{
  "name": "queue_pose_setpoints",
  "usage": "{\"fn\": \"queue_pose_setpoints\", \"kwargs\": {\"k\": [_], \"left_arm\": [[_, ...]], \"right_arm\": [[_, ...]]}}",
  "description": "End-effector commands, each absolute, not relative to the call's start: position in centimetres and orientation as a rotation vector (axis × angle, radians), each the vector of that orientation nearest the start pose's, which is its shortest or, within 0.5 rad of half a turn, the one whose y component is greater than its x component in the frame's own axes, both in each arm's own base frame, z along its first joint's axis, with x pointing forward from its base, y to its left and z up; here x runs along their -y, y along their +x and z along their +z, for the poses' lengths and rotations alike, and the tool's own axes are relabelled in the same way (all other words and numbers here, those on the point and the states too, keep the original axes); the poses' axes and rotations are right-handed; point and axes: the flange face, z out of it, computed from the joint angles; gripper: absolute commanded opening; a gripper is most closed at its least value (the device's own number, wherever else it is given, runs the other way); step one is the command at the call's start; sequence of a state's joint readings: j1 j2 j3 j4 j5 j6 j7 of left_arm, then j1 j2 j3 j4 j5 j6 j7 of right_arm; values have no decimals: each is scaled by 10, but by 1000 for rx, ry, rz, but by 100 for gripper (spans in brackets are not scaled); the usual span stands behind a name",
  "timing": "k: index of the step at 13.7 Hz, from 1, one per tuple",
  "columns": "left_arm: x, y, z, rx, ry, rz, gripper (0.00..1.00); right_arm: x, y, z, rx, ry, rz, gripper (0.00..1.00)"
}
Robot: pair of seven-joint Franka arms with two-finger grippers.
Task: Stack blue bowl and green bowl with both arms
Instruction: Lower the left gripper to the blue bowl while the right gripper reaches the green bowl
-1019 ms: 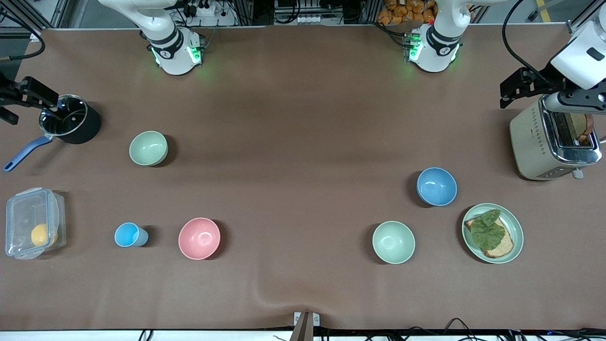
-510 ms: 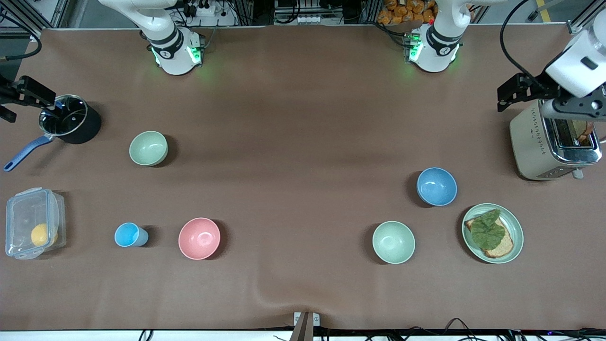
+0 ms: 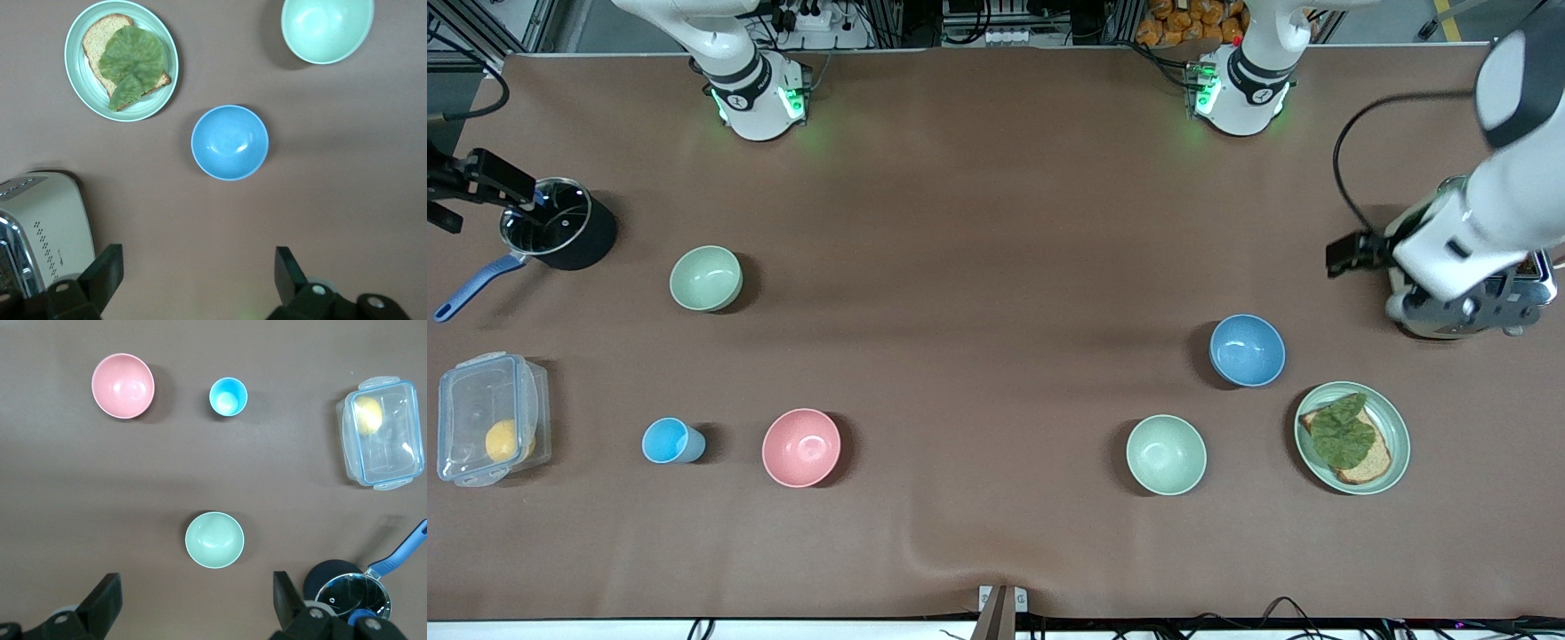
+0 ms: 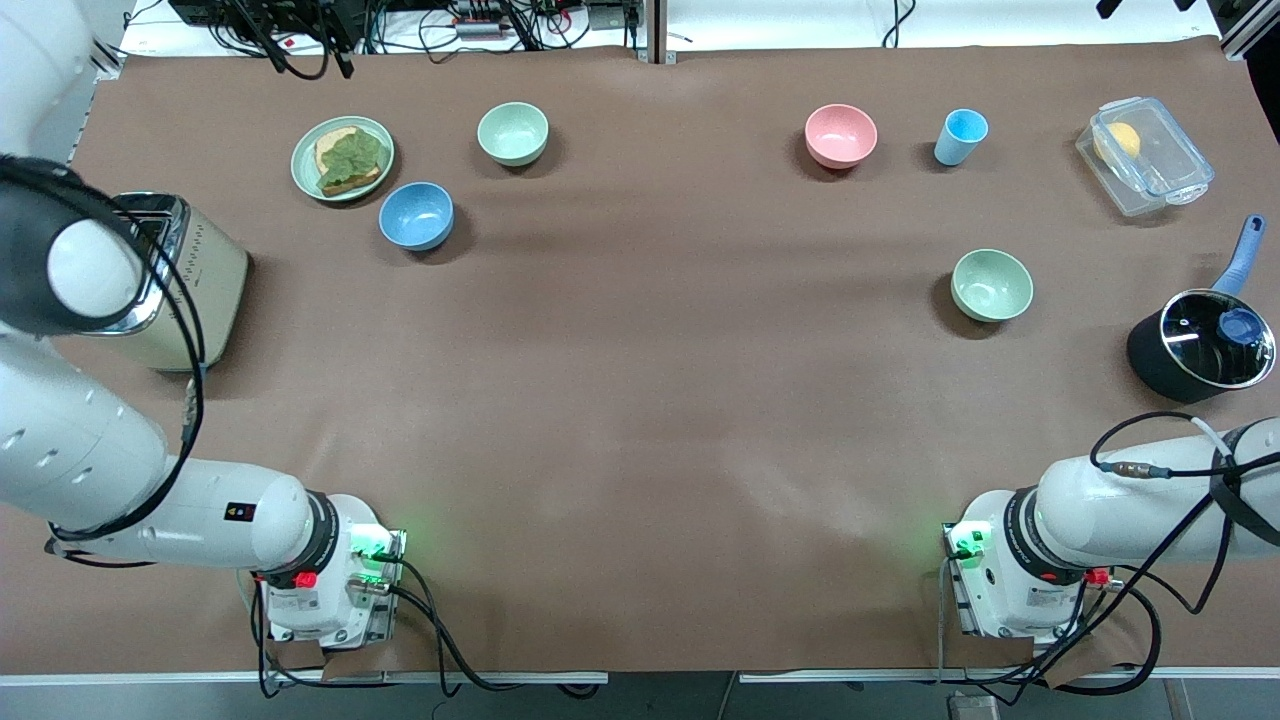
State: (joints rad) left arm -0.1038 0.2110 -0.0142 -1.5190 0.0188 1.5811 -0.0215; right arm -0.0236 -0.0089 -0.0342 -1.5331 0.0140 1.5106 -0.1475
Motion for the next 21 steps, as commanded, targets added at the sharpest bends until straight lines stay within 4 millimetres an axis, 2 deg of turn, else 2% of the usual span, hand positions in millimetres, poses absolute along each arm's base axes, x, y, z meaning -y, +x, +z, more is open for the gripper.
{"fn": "queue_pose_setpoints", "kwargs": {"k": [1,2,4,6,9,11,13,17,21], "left_arm": [[65,627,486,-153,-3096,291,100],[67,635,457,-165,-3061,342,100],[67,644,408,-190,-2956,414,100],[61,652,380,-186,-2935,428,100],[34,659,335,-121,-2957,453,100],[36,656,313,-131,-2957,465,100],[35,647,284,-145,-2970,421,100],[33,638,265,-152,-2978,409,100],[36,619,241,-167,-2991,362,100]], "right_arm": [[38,568,607,149,-3133,108,100],[39,576,597,151,-3131,130,100],[40,581,588,152,-3134,155,100],[37,586,560,148,-3142,245,100],[54,581,519,99,-3124,317,100],[68,574,495,64,-3114,339,100],[77,565,475,52,-3106,347,100],[75,532,416,49,-3108,273,100],[110,503,363,100,-3062,215,100]]}}
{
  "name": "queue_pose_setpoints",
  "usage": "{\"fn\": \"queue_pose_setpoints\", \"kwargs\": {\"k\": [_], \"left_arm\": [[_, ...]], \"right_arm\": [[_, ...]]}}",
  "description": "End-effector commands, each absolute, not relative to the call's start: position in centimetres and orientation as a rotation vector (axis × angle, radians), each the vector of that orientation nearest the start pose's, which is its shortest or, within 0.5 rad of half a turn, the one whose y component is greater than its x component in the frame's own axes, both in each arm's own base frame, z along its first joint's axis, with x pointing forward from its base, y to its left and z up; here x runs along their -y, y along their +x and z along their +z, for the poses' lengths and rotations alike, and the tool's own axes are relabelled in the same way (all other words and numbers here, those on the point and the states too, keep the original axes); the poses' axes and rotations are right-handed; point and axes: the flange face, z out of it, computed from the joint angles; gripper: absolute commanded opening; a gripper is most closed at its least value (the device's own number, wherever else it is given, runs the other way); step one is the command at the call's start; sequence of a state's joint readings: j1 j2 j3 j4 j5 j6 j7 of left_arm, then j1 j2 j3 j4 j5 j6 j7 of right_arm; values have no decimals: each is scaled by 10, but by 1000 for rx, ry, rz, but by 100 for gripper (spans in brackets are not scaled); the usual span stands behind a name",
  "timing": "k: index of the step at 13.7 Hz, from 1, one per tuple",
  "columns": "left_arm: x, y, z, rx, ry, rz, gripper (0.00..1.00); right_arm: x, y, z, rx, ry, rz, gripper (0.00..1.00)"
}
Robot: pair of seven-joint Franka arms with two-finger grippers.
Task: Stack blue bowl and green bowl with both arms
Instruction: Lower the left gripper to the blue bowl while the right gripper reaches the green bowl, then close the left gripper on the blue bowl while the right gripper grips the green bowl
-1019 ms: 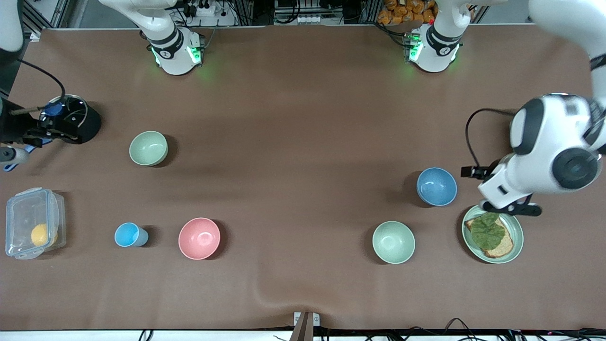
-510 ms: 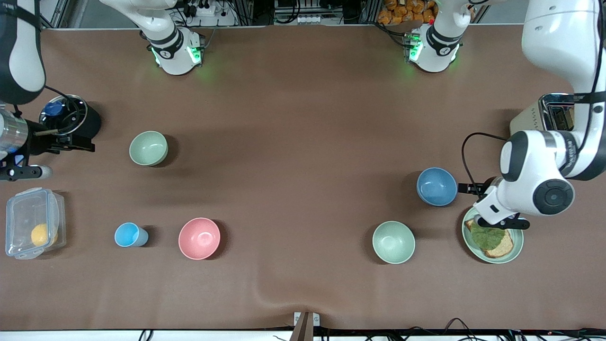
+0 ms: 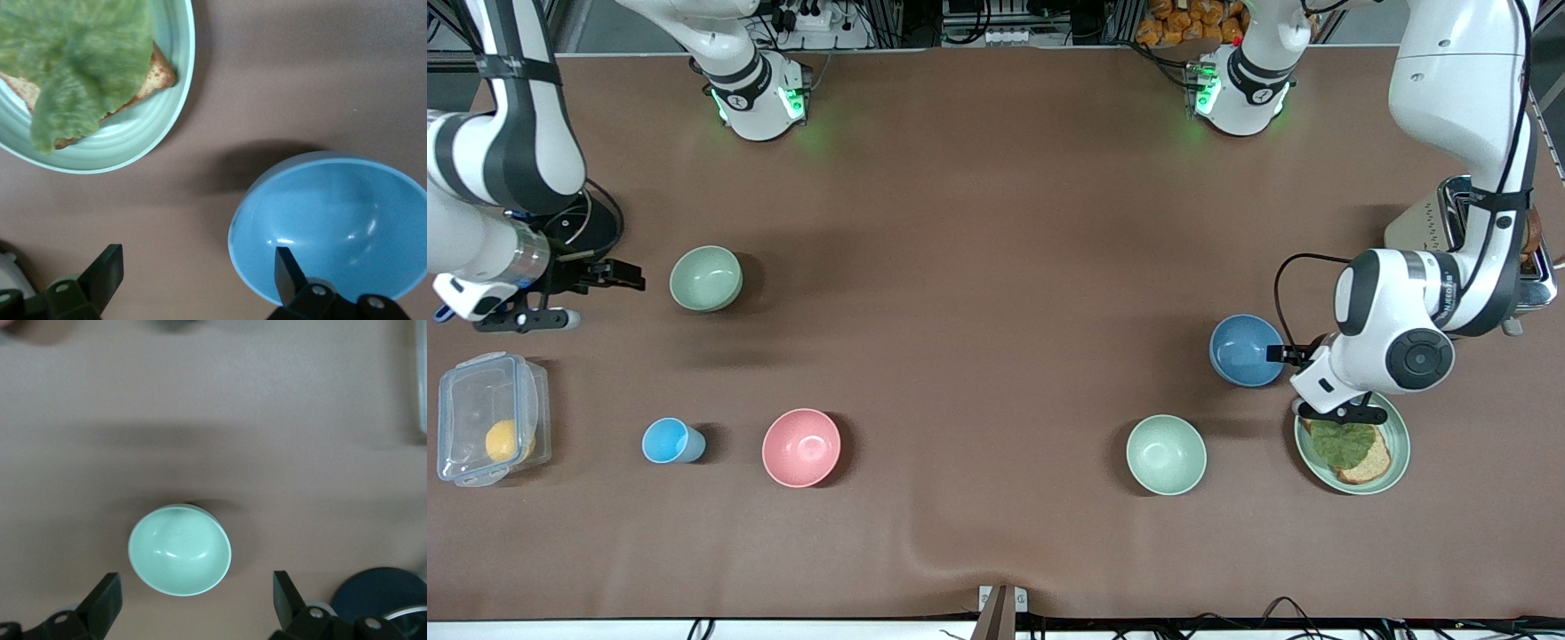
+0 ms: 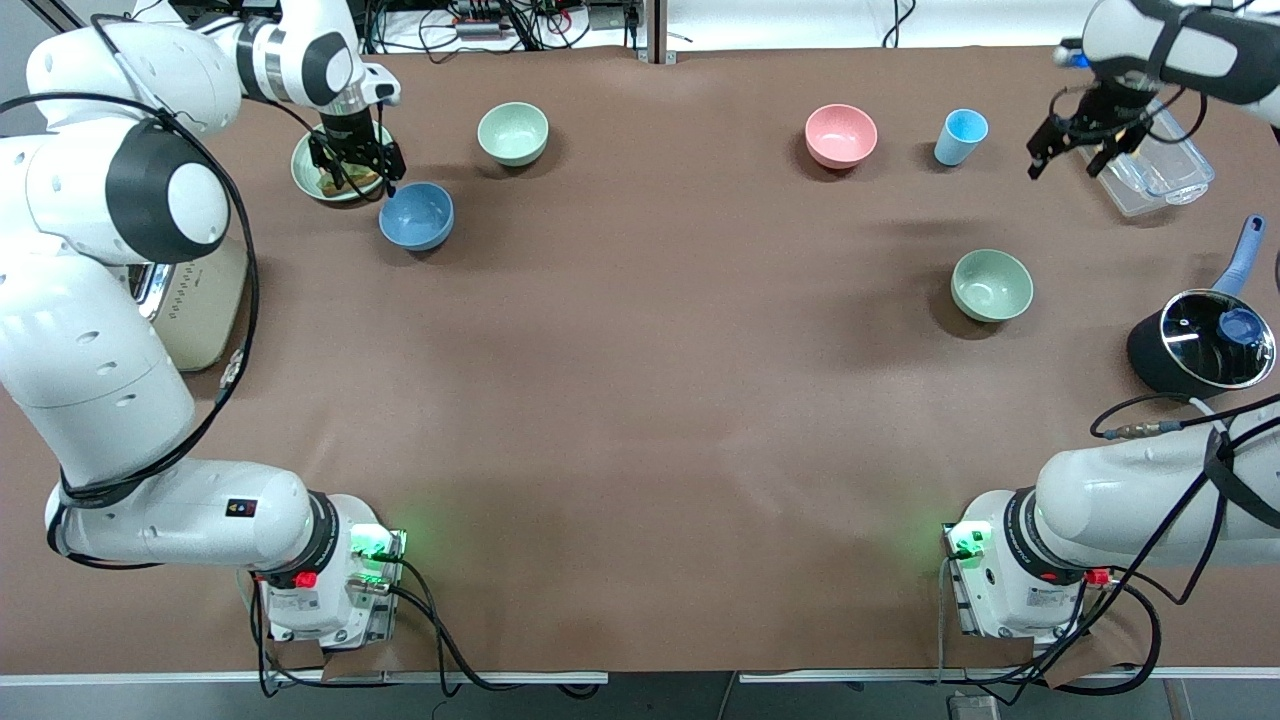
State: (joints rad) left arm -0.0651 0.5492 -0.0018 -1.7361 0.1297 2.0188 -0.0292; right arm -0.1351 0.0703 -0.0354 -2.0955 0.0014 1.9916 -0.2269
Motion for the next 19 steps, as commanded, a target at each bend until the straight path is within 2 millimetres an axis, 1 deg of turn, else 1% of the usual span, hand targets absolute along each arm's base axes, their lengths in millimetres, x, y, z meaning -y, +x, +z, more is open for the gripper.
{"fn": "queue_pose_setpoints", "kwargs": {"k": [1,2,3,5,6,7,8,9,10,11,12,14,15,16,17,18,19], "left_arm": [[37,616,236,-152,-2994,351,100],[36,614,233,-147,-2995,349,100],[36,613,233,-145,-2996,347,100],[35,608,227,-117,-3004,313,100],[32,602,225,-100,-3012,280,100],[23,596,220,-78,-3023,247,100],[18,590,215,-70,-3032,210,100],[17,584,210,-66,-3039,180,100],[18,579,204,-51,-3048,164,100],[14,578,200,-5,-3052,166,100],[15,577,198,13,-3051,170,100],[16,577,197,16,-3051,174,100],[16,577,197,18,-3051,172,96],[16,577,197,32,-3051,171,70],[17,577,197,58,-3049,170,45],[17,577,197,67,-3048,172,25],[18,577,197,65,-3048,171,12]], "right_arm": [[117,497,352,126,-3059,192,100],[126,491,340,123,-3053,195,100],[128,485,328,85,-3031,201,100],[124,471,304,59,-3024,172,100],[124,465,294,53,-3030,160,98],[123,459,285,49,-3037,144,94],[122,455,279,56,-3040,140,90],[122,454,272,70,-3040,140,88],[123,452,268,65,-3045,127,82],[121,449,261,71,-3051,115,80],[120,445,253,68,-3060,90,77],[116,435,233,70,-3081,42,68],[116,433,228,80,-3090,14,63],[117,432,225,108,-3089,17,50],[119,432,224,117,-3088,17,31],[119,431,224,117,-3088,19,20],[119,431,221,117,-3087,26,10]]}}
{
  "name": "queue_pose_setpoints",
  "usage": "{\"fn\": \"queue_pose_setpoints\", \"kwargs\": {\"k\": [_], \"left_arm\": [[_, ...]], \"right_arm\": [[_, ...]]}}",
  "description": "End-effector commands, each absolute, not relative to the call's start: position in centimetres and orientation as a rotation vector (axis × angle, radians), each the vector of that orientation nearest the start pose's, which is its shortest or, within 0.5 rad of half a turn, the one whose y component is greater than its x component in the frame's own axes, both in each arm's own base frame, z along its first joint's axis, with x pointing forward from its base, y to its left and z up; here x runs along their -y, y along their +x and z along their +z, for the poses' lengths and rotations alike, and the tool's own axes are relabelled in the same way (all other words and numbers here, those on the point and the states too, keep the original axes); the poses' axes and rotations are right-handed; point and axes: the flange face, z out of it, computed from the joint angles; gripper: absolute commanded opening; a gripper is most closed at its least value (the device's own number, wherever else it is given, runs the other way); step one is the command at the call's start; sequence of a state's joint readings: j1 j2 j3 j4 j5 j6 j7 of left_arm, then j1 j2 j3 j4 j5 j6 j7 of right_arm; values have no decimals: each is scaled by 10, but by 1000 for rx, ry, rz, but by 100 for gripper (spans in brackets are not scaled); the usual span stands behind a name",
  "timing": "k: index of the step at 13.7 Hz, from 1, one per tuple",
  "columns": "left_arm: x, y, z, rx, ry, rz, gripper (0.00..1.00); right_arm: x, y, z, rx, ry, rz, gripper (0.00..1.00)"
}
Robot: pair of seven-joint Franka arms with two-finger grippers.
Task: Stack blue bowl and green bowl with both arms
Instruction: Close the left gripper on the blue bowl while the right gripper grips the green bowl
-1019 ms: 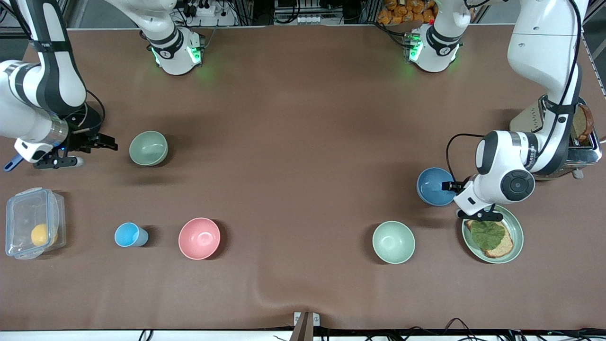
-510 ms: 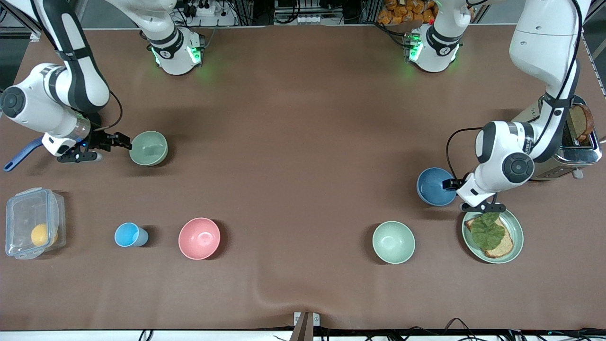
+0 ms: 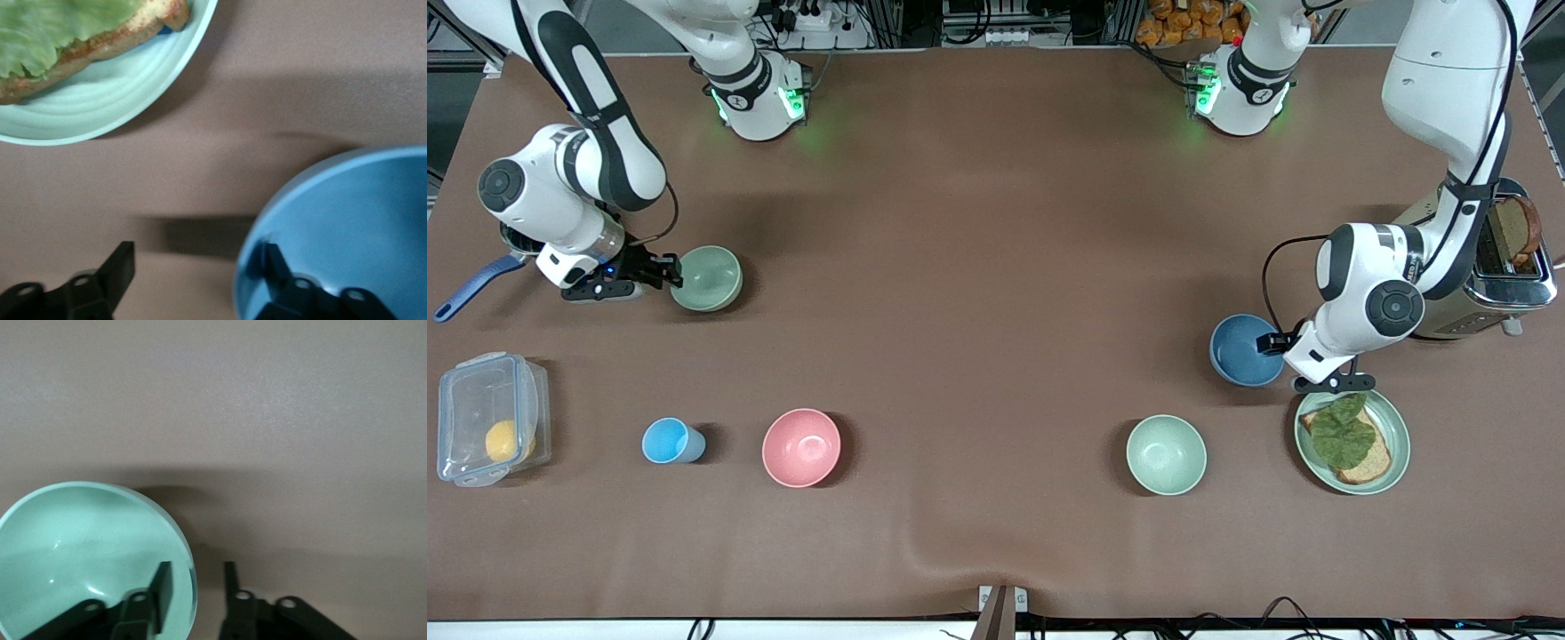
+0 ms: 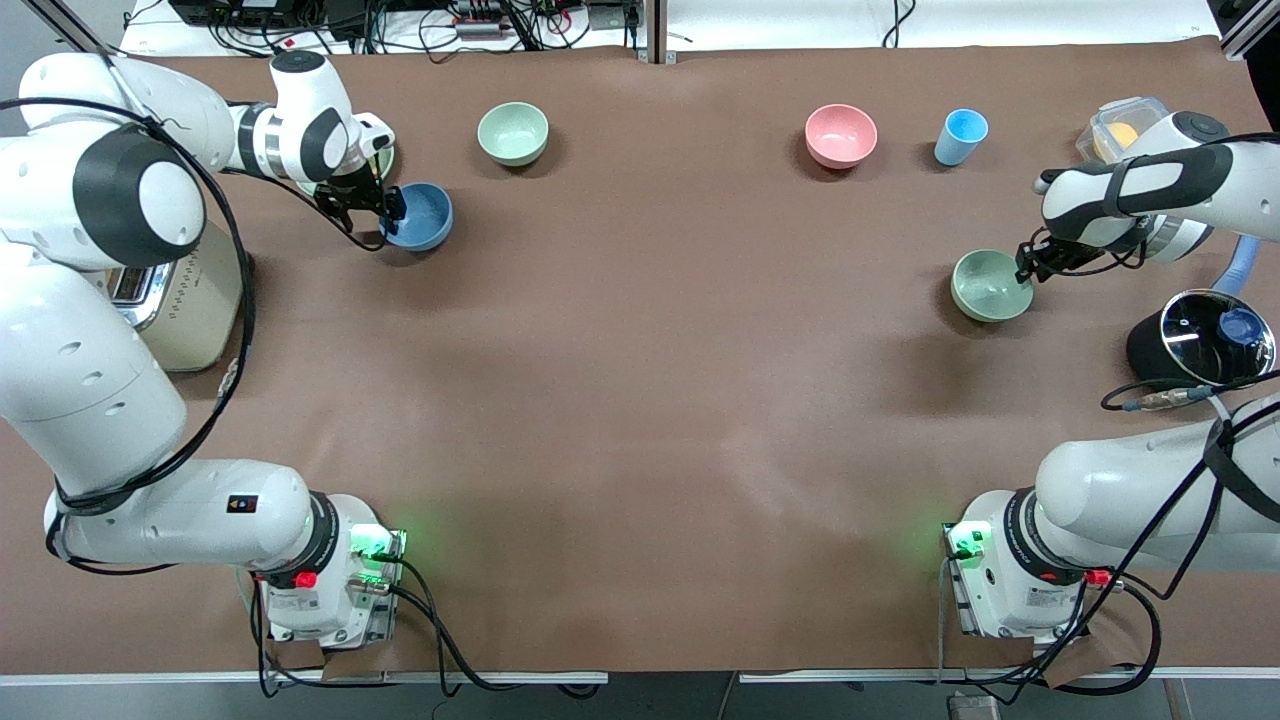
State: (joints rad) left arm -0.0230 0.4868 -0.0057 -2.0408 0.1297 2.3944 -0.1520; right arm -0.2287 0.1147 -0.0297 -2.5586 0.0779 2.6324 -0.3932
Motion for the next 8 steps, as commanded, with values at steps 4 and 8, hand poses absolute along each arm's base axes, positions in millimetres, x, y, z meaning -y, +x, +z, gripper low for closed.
{"fn": "queue_pose_setpoints", "kwargs": {"k": [4,8], "left_arm": [[18,578,198,68,-3049,167,0],[16,580,201,52,-3050,161,0]], "right_arm": [[116,432,221,122,-3085,28,0],[101,440,246,83,-3042,42,0]]}}
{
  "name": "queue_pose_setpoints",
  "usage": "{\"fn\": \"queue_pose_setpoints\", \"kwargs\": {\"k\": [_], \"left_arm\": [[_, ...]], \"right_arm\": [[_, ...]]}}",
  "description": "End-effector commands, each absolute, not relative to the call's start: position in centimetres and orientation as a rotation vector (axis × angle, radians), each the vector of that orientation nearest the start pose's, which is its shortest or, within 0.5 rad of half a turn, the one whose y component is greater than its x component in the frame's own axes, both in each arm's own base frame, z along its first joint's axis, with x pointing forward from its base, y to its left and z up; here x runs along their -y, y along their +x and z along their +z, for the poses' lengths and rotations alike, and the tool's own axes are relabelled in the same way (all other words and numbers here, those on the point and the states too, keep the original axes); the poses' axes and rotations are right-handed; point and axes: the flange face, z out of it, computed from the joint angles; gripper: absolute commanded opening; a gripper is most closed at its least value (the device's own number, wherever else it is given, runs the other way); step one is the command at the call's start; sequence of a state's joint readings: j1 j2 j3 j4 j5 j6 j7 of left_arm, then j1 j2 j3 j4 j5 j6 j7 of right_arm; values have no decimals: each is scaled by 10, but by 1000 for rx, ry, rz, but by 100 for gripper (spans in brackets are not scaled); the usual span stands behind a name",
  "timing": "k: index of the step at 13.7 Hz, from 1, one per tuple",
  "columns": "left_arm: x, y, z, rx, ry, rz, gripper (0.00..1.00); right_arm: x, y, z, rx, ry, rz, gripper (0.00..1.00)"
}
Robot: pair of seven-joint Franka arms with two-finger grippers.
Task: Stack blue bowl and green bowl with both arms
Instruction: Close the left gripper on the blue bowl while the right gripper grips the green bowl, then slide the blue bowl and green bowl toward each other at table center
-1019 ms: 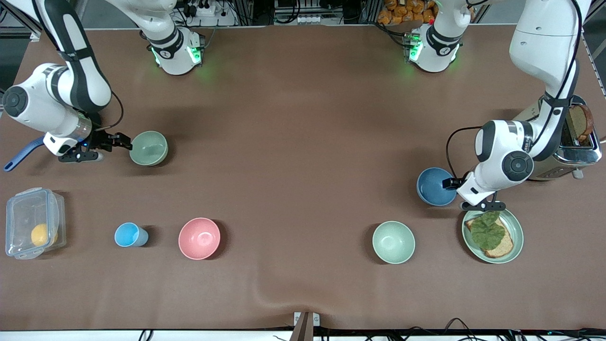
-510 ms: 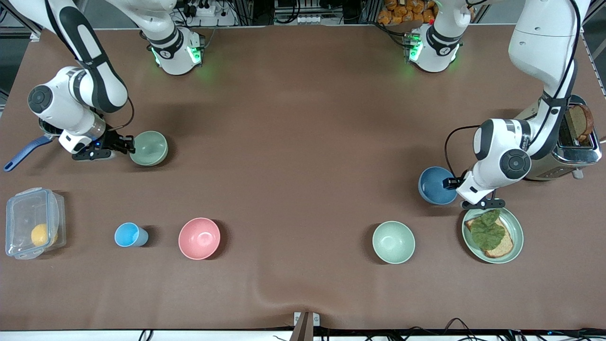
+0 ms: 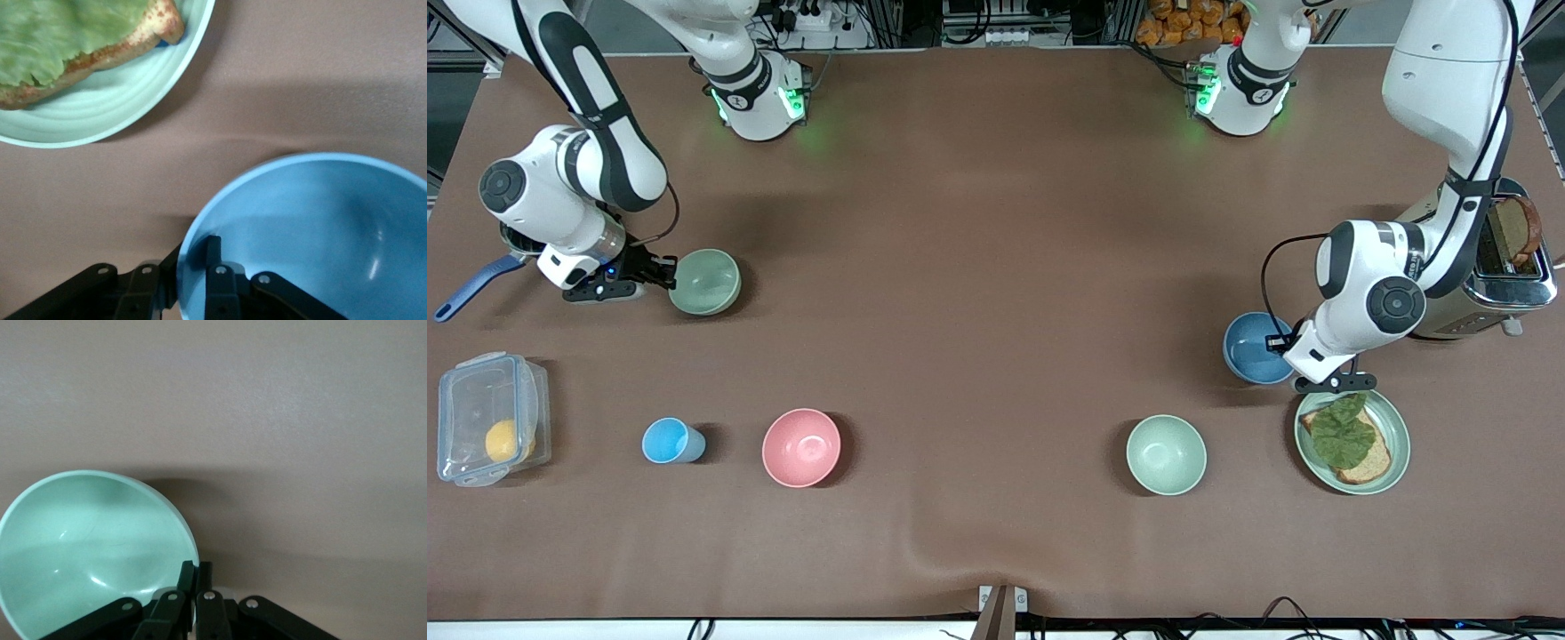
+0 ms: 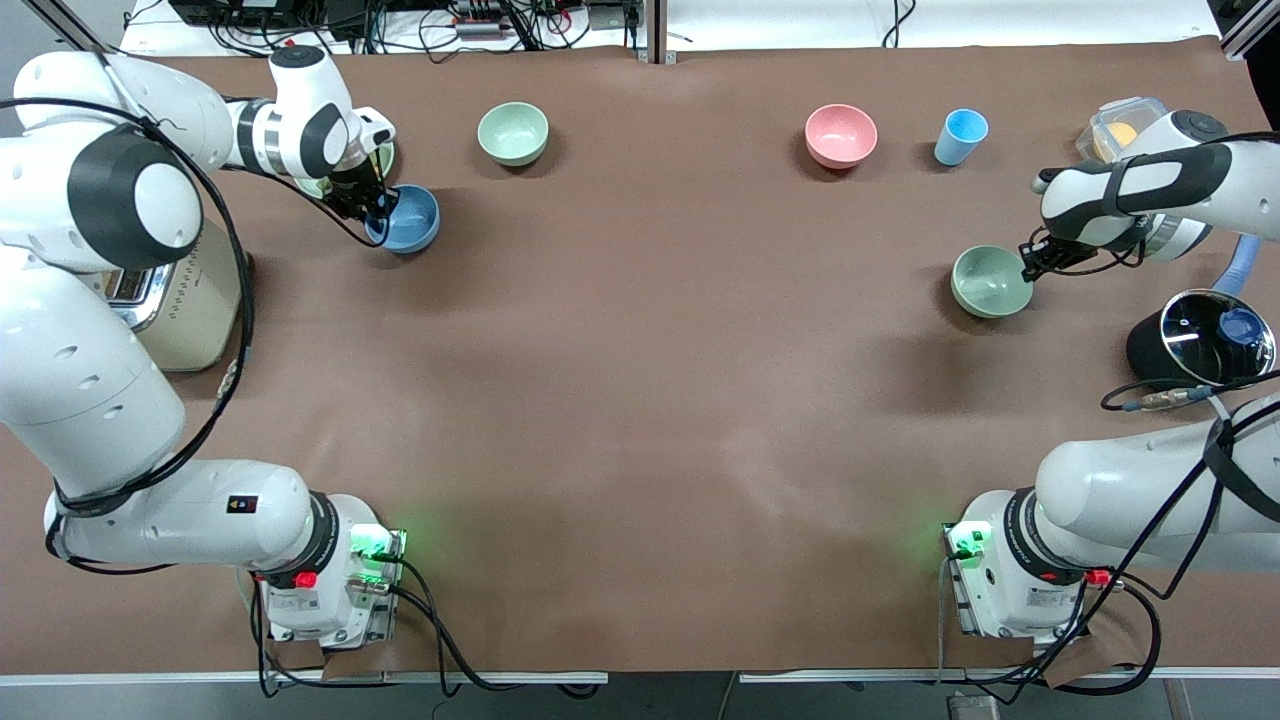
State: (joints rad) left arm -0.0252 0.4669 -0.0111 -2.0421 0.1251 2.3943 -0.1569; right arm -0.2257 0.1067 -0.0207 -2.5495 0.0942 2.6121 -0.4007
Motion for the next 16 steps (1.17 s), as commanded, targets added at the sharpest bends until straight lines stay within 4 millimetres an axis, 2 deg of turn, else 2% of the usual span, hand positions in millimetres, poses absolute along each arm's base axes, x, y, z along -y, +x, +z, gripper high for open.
{"fn": "queue_pose_setpoints", "kwargs": {"k": [1,4,5,9,12,14,15,16], "left_arm": [[15,581,201,50,-3051,159,0],[15,583,209,48,-3052,140,0],[15,585,218,57,-3052,121,0],[17,588,269,85,-3050,58,0],[16,585,316,135,-3070,12,0],[25,582,336,199,-3123,-2,0],[37,580,344,196,-3144,-1,0],[47,578,347,208,-3168,9,0]], "right_arm": [[90,445,257,20,-2976,68,0],[60,454,283,-35,-2925,66,0],[42,457,285,-74,-2927,72,0],[-64,472,304,-252,-2931,59,0],[-136,472,315,-370,-2918,51,0],[-182,463,316,-421,-2908,33,0],[-196,459,315,-444,-2902,18,0],[-219,451,311,-494,-2891,20,0]]}}
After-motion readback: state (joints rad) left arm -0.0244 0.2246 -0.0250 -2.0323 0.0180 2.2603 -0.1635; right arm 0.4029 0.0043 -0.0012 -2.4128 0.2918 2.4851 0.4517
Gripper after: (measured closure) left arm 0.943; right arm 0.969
